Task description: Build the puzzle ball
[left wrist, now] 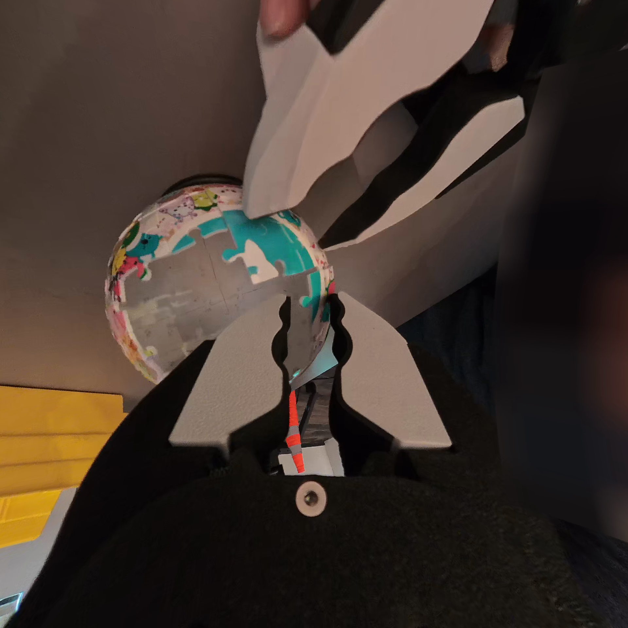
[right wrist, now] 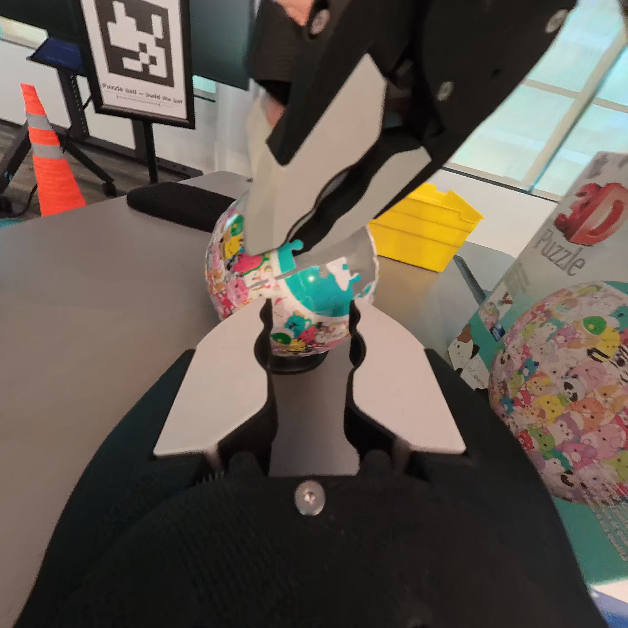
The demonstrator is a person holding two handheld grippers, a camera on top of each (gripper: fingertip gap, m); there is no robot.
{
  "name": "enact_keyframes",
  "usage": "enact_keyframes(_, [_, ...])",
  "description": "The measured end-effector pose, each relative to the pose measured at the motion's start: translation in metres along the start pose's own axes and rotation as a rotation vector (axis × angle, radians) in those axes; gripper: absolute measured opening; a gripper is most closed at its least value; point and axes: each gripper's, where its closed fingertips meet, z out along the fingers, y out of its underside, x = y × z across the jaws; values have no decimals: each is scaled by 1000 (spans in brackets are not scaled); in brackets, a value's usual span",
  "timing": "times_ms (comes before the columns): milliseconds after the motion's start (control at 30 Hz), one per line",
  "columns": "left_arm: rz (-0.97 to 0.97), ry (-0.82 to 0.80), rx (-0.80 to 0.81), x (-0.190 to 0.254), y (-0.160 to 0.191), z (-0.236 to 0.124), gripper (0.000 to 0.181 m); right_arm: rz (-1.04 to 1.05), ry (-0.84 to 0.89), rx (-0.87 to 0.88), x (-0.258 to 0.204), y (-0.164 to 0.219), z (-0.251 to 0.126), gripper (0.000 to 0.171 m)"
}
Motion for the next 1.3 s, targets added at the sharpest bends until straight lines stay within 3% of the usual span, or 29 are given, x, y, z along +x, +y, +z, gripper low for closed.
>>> enact_keyframes(1300, [-37,28,18,1,-5,1,14,71,4,37,-2,-5,5,48])
